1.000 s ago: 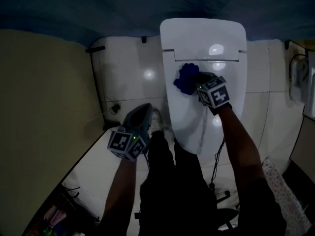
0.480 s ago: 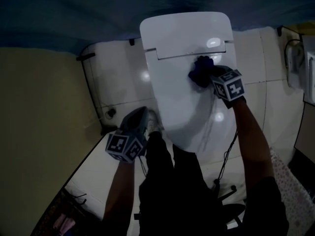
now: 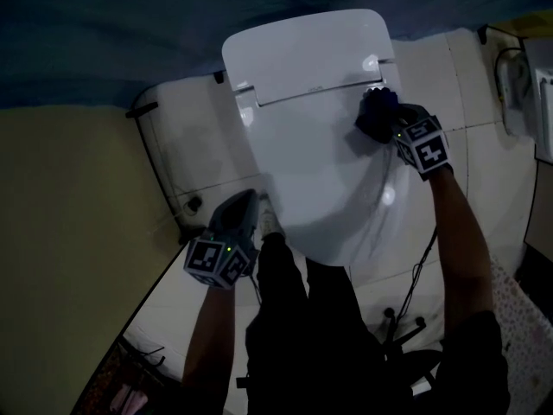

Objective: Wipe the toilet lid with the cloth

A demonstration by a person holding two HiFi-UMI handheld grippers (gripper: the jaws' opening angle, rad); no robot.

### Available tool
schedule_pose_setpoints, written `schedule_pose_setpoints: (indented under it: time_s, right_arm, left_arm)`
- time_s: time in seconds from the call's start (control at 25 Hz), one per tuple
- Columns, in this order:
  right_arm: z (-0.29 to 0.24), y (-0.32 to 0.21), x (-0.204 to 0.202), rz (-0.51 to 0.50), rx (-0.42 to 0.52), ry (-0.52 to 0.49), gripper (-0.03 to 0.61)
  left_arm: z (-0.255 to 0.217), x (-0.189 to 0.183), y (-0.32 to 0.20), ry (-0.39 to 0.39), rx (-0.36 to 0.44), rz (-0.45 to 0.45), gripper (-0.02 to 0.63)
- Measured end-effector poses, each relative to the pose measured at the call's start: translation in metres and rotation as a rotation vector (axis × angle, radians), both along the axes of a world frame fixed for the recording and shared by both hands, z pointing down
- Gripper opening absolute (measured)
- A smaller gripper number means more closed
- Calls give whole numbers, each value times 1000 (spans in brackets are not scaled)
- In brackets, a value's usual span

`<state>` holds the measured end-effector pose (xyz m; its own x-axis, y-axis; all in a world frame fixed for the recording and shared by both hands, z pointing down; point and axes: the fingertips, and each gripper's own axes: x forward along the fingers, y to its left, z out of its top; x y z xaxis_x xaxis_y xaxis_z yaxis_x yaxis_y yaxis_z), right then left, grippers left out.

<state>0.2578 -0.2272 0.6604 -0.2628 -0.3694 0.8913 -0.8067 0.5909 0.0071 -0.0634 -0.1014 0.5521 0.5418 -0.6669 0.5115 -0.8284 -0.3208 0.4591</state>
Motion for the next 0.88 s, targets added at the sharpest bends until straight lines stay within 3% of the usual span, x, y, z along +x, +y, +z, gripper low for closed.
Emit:
schedule_pose_setpoints:
  time_s: [0.2,0.4,0.6,0.72,0.88]
  right_arm:
    - [-2,-3,27,23,1,51,63]
    - [-6,-9,49,54,69,111,63]
    - [-18,-10,39,97,116,124,61]
    - [-49,-6,2,83,169,17,61]
    - [-92,22,-86,31,198,-199,61]
  left_arm:
    - [4,6,-3,10,-10,0,-9]
    - [0,12,-10,-9,10,27,-9]
    - [-1,1,-14,-29,7,10,-9]
    - [0,-8,-11,-19,0,-8,-9]
    - [-3,-19,0,-14,-8,-48,-9]
